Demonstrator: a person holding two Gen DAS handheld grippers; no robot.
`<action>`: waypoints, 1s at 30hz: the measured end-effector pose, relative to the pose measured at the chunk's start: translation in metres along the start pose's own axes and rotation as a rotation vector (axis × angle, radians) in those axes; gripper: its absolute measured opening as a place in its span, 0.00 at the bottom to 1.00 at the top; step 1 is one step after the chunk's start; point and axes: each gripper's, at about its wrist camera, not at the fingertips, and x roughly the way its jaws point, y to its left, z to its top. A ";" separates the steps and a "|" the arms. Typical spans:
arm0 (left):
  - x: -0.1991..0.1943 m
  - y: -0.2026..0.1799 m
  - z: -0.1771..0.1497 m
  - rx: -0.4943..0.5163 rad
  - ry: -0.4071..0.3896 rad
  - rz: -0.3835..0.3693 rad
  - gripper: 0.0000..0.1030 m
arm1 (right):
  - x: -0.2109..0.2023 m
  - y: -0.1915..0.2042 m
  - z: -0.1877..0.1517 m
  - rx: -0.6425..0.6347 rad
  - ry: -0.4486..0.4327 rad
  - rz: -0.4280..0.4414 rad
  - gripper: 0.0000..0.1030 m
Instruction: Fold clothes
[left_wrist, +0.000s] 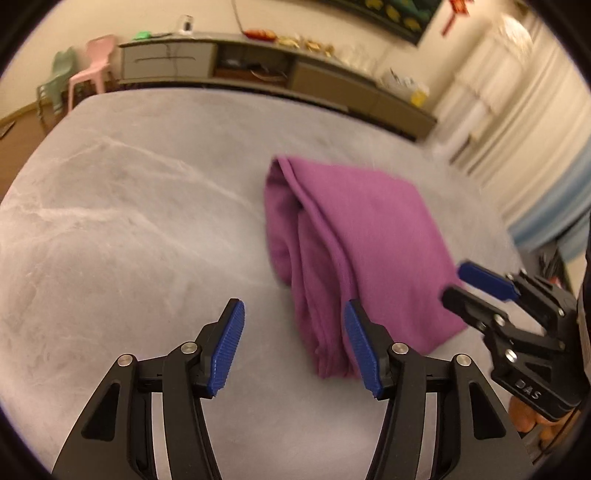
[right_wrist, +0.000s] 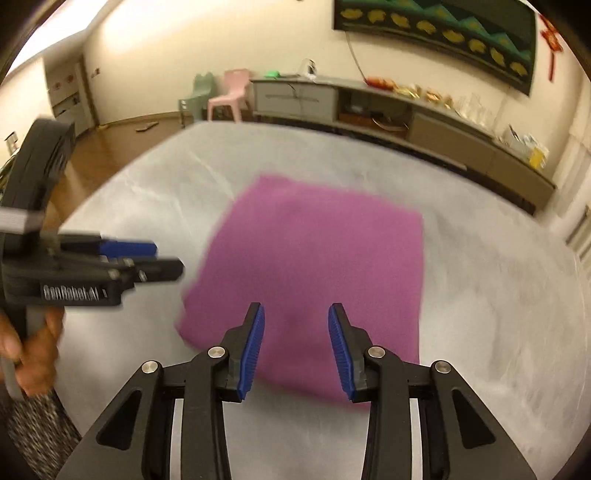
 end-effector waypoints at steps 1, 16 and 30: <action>-0.001 -0.001 0.001 0.003 -0.016 0.019 0.58 | 0.014 0.006 0.009 -0.017 0.014 -0.009 0.38; -0.048 -0.024 -0.007 0.122 -0.218 0.137 0.68 | -0.003 0.033 -0.058 0.059 0.044 -0.062 0.58; -0.030 -0.053 -0.039 0.099 -0.150 0.167 0.69 | -0.027 0.034 -0.104 0.165 0.025 -0.121 0.67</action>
